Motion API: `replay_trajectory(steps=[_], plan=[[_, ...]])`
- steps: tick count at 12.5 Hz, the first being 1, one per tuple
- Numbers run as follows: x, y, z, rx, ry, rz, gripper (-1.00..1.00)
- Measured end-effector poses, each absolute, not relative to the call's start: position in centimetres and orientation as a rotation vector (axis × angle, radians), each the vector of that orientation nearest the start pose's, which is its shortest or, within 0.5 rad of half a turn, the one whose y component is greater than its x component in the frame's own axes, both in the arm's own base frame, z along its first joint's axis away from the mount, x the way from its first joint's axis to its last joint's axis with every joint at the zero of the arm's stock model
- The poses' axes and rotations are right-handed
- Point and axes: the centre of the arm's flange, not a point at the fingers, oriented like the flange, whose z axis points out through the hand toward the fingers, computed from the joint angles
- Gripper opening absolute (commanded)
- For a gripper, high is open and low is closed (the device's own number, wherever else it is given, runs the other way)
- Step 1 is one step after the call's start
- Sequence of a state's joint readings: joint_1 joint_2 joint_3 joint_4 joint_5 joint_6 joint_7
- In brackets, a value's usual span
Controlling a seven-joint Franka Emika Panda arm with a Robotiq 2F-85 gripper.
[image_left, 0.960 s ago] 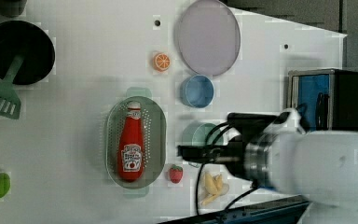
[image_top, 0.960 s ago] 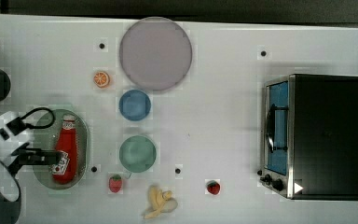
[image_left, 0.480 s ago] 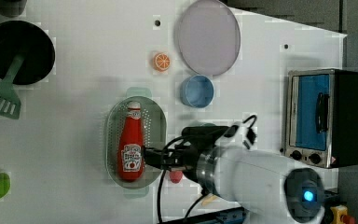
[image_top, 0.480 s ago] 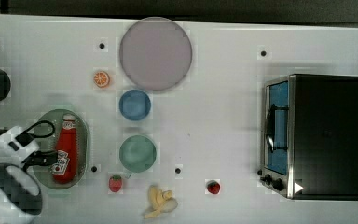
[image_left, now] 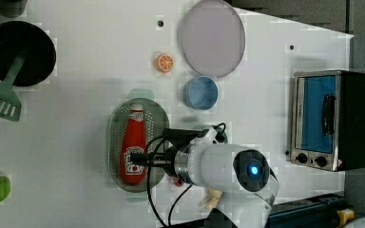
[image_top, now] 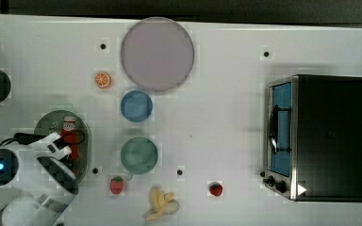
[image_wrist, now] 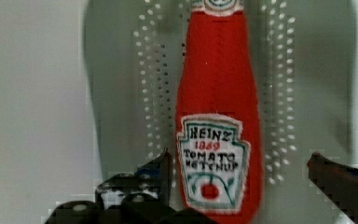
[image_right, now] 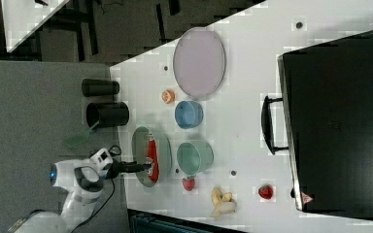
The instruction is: Pick ketchup from strainer and place it on the table
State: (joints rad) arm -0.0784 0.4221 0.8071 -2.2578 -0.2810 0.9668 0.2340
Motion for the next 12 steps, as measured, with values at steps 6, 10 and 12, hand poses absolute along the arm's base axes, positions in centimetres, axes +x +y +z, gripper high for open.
replay_trajectory(steps=[6,10,12], plan=[[39.9,36.9,16.4,-2.995,0.124,0.245,1.0],[40.2,36.9,15.2,-3.004,0.167,0.237,0.21],[40.4,37.5,15.6,-3.008,0.156,0.215,0.19]])
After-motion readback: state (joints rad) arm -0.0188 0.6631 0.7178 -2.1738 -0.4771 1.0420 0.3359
